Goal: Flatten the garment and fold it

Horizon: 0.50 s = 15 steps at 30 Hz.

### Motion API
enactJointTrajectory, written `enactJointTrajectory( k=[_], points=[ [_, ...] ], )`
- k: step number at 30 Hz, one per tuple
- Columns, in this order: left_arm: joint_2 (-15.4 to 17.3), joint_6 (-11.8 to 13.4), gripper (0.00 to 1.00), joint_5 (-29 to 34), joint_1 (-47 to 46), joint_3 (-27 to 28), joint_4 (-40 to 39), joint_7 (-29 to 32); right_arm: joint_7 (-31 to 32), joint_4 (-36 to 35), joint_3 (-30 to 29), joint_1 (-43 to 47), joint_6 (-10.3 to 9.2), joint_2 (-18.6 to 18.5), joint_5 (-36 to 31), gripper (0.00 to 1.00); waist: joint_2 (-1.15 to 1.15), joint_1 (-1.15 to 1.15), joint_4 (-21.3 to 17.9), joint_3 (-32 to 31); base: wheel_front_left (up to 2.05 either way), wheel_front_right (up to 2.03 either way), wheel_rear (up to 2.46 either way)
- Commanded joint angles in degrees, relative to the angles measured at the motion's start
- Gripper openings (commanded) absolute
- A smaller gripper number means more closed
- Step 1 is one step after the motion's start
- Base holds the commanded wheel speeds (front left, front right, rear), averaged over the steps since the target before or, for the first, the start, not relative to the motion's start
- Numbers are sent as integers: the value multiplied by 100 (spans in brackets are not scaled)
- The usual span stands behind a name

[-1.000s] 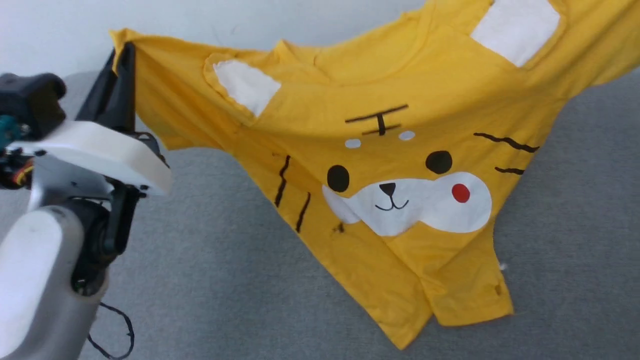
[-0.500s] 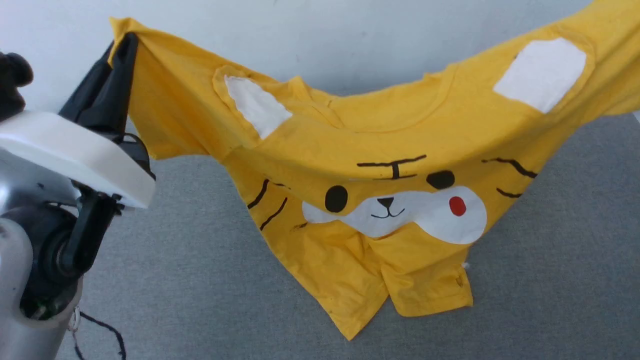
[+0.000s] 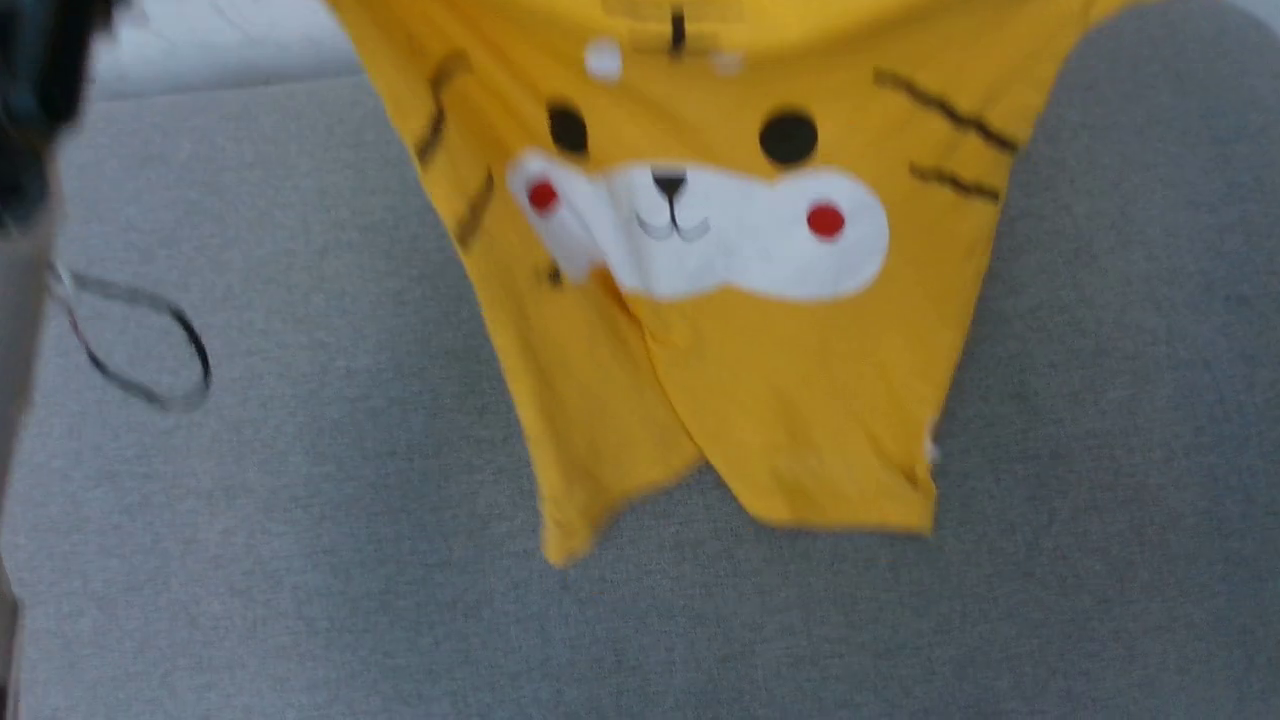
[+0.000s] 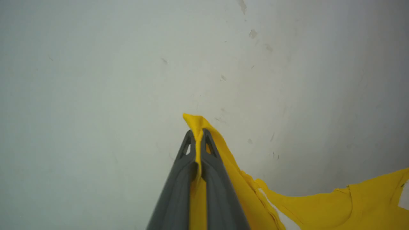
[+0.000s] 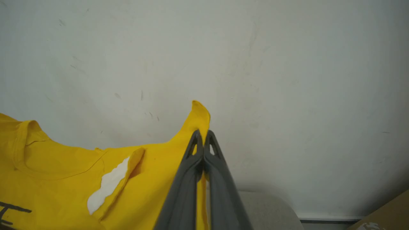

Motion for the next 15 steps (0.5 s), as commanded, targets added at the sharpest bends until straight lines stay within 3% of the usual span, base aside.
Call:
enactJointTrajectory(
  k=[1,8,15],
  points=[
    [-46,-32,0,113,-261,-23,117,-72,-109,117,36,-192,-4,-18,-86,0,0,-2,-89,480,0,0,0],
    [-619,-51,0,613,-2322,-23,1571,-951,-1258,1653,297,-2052,-4,118,-601,0,0,-2,-96,866,0,0,0],
    [-732,-214,0,693,-3187,184,2176,-1894,-2211,2620,750,-3302,-4,-112,-955,0,0,-2,-81,1263,0,0,0]
  ],
)
